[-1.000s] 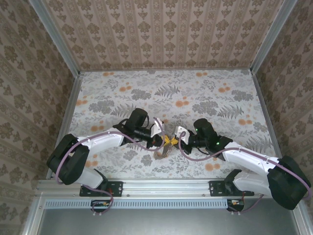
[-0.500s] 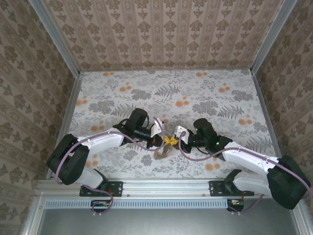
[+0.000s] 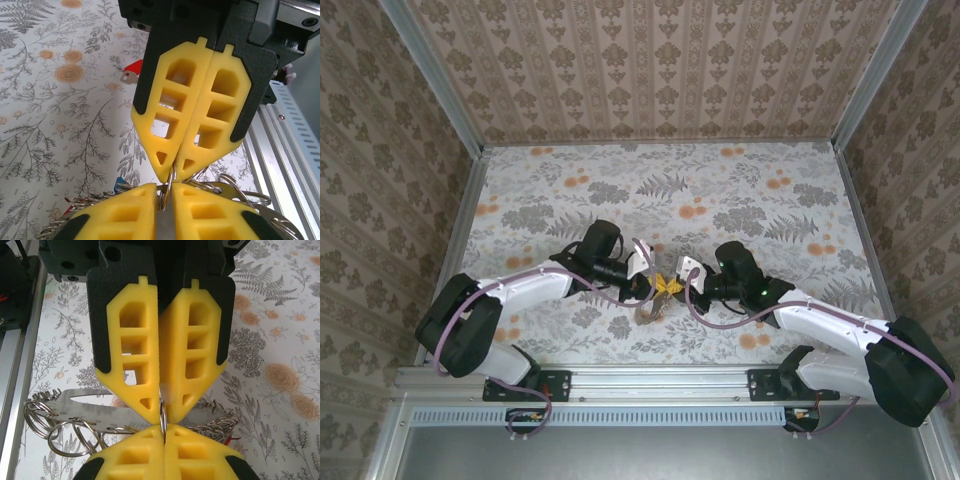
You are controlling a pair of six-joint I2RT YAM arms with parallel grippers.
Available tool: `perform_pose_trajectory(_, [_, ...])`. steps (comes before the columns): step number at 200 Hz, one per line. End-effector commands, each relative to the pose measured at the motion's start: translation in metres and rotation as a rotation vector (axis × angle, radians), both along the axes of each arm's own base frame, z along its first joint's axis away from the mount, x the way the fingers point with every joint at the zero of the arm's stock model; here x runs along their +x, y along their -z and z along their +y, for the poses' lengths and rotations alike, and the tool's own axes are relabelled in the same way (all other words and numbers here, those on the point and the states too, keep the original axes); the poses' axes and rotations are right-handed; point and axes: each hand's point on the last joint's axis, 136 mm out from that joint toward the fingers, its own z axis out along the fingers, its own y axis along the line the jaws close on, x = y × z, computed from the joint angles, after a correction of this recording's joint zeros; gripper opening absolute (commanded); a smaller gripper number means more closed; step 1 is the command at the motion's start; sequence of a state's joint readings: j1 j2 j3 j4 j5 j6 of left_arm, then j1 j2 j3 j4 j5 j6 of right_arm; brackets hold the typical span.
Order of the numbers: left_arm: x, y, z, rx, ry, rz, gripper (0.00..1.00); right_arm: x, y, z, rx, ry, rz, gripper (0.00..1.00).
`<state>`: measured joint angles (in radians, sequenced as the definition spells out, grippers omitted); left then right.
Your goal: Put the keys on the keyring
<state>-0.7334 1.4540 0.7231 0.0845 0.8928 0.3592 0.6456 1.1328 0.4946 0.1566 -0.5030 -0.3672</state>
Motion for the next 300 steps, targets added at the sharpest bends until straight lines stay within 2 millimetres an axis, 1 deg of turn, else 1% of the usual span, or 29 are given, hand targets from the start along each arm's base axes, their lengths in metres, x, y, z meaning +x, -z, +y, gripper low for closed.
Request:
perform_pose_trajectory(1, [-0.001, -0.005, 0.001, -0.034, 0.015, 0.002, 0.19, 0.006, -0.016, 0.006, 0.066, -0.008, -0.048, 0.00])
perform_pose_trajectory(49, [0.001, -0.004, 0.000, -0.045, 0.018, 0.003, 0.21, 0.006, -0.017, 0.006, 0.089, -0.001, -0.041, 0.00])
perform_pose_trajectory(71, [0.001, -0.003, 0.000, -0.048, 0.020, 0.003, 0.18, 0.006, -0.017, 0.006, 0.091, 0.002, -0.038, 0.00])
perform_pose_trajectory(102, [0.000, 0.001, 0.000, -0.044, 0.019, 0.004, 0.18, 0.007, -0.016, 0.005, 0.093, 0.006, -0.036, 0.00])
perform_pose_trajectory(110, [0.000, 0.000, 0.000, -0.044, 0.020, 0.005, 0.15, 0.007, -0.016, 0.005, 0.093, 0.007, -0.033, 0.00])
perform_pose_trajectory(114, [0.000, 0.000, 0.000, -0.045, 0.020, 0.004, 0.12, 0.007, -0.015, 0.005, 0.092, 0.008, -0.033, 0.00])
perform_pose_trajectory(121, [-0.001, 0.001, 0.000, -0.042, 0.022, 0.007, 0.04, 0.007, -0.015, 0.005, 0.092, 0.010, -0.034, 0.00])
perform_pose_trajectory(130, [0.000, 0.001, 0.001, -0.043, 0.022, 0.005, 0.00, 0.008, -0.015, 0.004, 0.090, 0.014, -0.034, 0.00])
perform_pose_trajectory(169, [0.001, -0.001, 0.001, -0.042, 0.014, -0.018, 0.00, 0.012, -0.011, 0.001, 0.064, 0.041, -0.038, 0.00])
perform_pose_trajectory(181, [0.003, -0.002, 0.002, -0.041, 0.006, -0.031, 0.00, 0.012, -0.010, -0.002, 0.048, 0.056, -0.031, 0.07])
perform_pose_trajectory(193, [0.004, -0.003, 0.002, -0.041, -0.005, -0.051, 0.00, 0.011, -0.012, -0.005, 0.042, 0.070, -0.020, 0.17])
perform_pose_trajectory(215, [0.007, -0.006, 0.003, -0.042, -0.023, -0.103, 0.00, 0.009, -0.024, -0.013, 0.080, 0.126, -0.027, 0.25])
perform_pose_trajectory(227, [0.008, -0.007, 0.004, -0.040, -0.030, -0.125, 0.00, 0.011, -0.033, -0.022, 0.108, 0.197, -0.021, 0.29])
perform_pose_trajectory(236, [0.007, -0.007, 0.004, -0.039, -0.035, -0.132, 0.00, 0.016, -0.039, -0.033, 0.132, 0.293, 0.005, 0.37])
perform_pose_trajectory(250, [0.006, -0.008, 0.005, -0.038, -0.034, -0.141, 0.00, 0.033, -0.046, -0.062, 0.138, 0.521, 0.059, 0.45])
perform_pose_trajectory(256, [0.005, -0.008, 0.005, -0.038, -0.033, -0.143, 0.00, 0.039, -0.047, -0.075, 0.136, 0.622, 0.095, 0.46])
perform_pose_trajectory(271, [0.005, -0.009, 0.005, -0.042, -0.035, -0.151, 0.00, 0.048, -0.039, -0.109, 0.106, 0.839, 0.209, 0.46])
perform_pose_trajectory(282, [0.005, -0.009, 0.005, -0.042, -0.037, -0.148, 0.00, 0.051, -0.029, -0.134, 0.078, 1.004, 0.302, 0.45])
perform_pose_trajectory(300, [0.004, -0.009, 0.004, -0.047, -0.038, -0.135, 0.00, 0.044, -0.005, -0.171, 0.030, 1.231, 0.469, 0.42])
